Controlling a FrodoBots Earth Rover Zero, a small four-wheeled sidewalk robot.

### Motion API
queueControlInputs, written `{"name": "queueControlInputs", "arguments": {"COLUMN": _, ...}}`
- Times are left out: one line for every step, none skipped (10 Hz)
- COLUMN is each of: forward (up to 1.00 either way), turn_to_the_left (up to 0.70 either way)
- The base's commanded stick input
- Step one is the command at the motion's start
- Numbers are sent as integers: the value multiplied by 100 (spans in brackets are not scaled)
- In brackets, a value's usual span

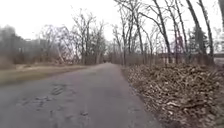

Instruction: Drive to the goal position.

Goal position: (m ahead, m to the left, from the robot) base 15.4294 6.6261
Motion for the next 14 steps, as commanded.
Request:
{"name": "queueControlInputs", "arguments": {"forward": 100, "turn_to_the_left": 0}}
{"name": "queueControlInputs", "arguments": {"forward": 100, "turn_to_the_left": 0}}
{"name": "queueControlInputs", "arguments": {"forward": 100, "turn_to_the_left": 0}}
{"name": "queueControlInputs", "arguments": {"forward": 100, "turn_to_the_left": 0}}
{"name": "queueControlInputs", "arguments": {"forward": 100, "turn_to_the_left": 0}}
{"name": "queueControlInputs", "arguments": {"forward": 100, "turn_to_the_left": 0}}
{"name": "queueControlInputs", "arguments": {"forward": 100, "turn_to_the_left": 0}}
{"name": "queueControlInputs", "arguments": {"forward": 100, "turn_to_the_left": 0}}
{"name": "queueControlInputs", "arguments": {"forward": 100, "turn_to_the_left": 0}}
{"name": "queueControlInputs", "arguments": {"forward": 100, "turn_to_the_left": 0}}
{"name": "queueControlInputs", "arguments": {"forward": 100, "turn_to_the_left": 0}}
{"name": "queueControlInputs", "arguments": {"forward": 100, "turn_to_the_left": 0}}
{"name": "queueControlInputs", "arguments": {"forward": 100, "turn_to_the_left": 0}}
{"name": "queueControlInputs", "arguments": {"forward": 100, "turn_to_the_left": 0}}
